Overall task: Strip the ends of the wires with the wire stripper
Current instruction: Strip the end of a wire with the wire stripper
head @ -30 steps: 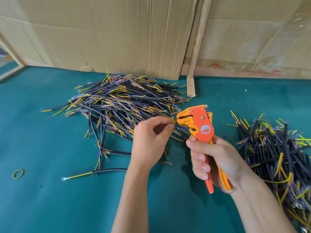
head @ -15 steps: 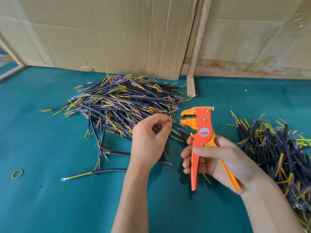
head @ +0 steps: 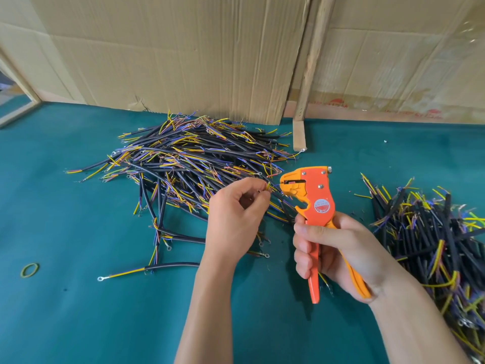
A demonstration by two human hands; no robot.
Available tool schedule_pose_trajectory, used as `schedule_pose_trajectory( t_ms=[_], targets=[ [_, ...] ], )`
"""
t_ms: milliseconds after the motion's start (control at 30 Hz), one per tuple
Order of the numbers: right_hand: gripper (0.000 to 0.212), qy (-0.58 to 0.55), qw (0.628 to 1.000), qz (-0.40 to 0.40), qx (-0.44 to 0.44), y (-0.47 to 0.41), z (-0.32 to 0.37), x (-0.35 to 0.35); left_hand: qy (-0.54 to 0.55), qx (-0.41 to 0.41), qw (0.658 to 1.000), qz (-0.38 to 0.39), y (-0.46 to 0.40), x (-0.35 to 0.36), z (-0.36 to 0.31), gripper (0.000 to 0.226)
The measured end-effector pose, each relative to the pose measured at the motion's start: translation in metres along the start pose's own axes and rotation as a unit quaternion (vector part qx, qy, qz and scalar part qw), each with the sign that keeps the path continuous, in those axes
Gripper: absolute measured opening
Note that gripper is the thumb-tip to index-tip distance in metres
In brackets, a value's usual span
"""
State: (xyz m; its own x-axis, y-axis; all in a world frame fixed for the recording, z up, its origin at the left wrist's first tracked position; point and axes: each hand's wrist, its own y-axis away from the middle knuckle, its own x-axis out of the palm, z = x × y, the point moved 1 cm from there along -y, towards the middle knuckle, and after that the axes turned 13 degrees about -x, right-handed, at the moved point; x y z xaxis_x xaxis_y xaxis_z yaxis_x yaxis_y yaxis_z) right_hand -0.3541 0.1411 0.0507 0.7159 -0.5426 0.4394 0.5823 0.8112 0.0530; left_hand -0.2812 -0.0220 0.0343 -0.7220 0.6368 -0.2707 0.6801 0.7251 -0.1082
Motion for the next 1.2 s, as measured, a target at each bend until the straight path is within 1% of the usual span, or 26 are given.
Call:
schedule_pose_trajectory(
  t_ms=[300,433,600,733,833,900,1000,1067,1133,1200],
  targets=[
    [0.019,0.009,1.0,-0.016,0.006,-0.002,-0.003,-0.001,-0.004,-0.003,1.0,-0.002,0.0,-0.001,0.0,0.01],
    [0.035,0.034,0.998,-0.038,-0.022,-0.005,-0.006,0.001,-0.013,-0.003,1.0,0.007,0.0,0.001,-0.001,0.011],
    [0.03,-0.009,1.0,0.013,-0.011,-0.002,-0.004,0.0,-0.001,-0.005,1.0,-0.005,-0.001,-0.002,0.001,0.011],
    [0.045,-0.046,0.999,0.002,-0.008,-0.003,-0.003,-0.005,0.003,0.0,1.0,-0.006,-0.001,0.0,0.001,0.012],
    [0.051,-0.063,0.998,-0.012,-0.004,-0.006,-0.002,-0.011,0.015,0.0,1.0,-0.009,-0.002,0.001,0.001,0.015],
    [0.061,-0.076,0.997,-0.013,-0.007,-0.005,-0.001,-0.016,0.016,0.0,1.0,-0.011,-0.002,0.001,0.002,0.016],
    [0.07,-0.101,0.995,-0.009,-0.02,-0.001,0.001,-0.021,0.025,-0.005,1.0,-0.016,-0.003,0.002,0.003,0.013],
    [0.063,-0.094,0.995,-0.004,-0.018,0.001,0.001,-0.022,0.035,-0.009,0.999,-0.022,-0.004,0.001,0.004,0.011],
    [0.052,-0.074,0.997,0.024,0.003,0.003,0.001,-0.021,0.041,-0.011,0.999,-0.029,-0.004,0.001,0.005,0.012],
    [0.048,-0.073,0.996,0.048,0.025,0.003,0.001,-0.019,0.046,-0.015,0.998,-0.036,-0.004,0.001,0.005,0.012]
  ],
)
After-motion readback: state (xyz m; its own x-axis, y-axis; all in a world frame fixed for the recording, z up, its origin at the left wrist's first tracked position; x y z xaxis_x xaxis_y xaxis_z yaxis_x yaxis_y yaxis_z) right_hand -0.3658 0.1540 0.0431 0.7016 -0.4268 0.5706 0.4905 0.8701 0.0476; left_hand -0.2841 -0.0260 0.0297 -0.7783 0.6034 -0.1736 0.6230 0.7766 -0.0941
